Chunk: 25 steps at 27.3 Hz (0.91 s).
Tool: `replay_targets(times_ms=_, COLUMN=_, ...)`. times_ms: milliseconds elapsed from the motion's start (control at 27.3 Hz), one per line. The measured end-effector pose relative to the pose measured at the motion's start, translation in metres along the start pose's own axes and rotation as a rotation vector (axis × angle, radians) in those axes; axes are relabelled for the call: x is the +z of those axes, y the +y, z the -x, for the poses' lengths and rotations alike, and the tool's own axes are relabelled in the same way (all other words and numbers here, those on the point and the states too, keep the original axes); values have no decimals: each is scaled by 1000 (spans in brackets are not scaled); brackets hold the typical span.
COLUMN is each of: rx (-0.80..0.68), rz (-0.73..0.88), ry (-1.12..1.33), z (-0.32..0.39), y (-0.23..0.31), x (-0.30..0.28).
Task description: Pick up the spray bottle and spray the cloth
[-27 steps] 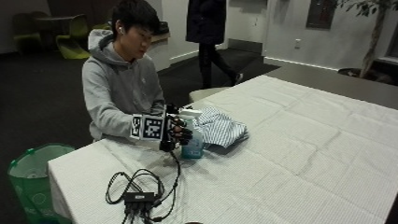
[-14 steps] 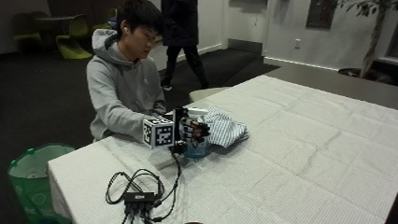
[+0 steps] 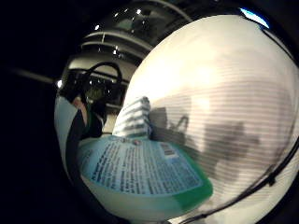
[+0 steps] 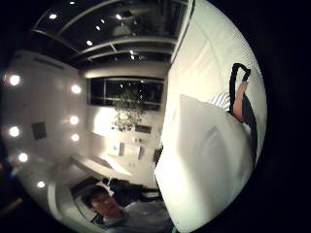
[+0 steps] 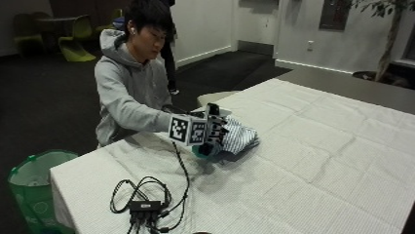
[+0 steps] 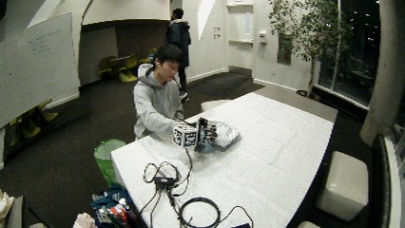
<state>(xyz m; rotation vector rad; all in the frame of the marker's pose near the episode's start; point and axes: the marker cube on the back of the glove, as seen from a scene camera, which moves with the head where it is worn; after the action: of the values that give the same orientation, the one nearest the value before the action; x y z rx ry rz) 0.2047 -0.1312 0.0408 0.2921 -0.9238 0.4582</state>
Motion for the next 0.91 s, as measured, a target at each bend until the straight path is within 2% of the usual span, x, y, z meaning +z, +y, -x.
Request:
replay_targets(times_ms=146, rx=-46, rz=208, ry=189, z=34, y=-5, x=4)
replay_targets(times_ms=439, rx=-97, rz=520, ry=604, z=118, y=11, x=27)
replay_targets(times_ms=695, rx=-56, rz=645, ry=924, z=130, y=22, x=54)
replay_targets(times_ms=915, rx=-13, rz=699, ry=997, z=99, y=28, x=79)
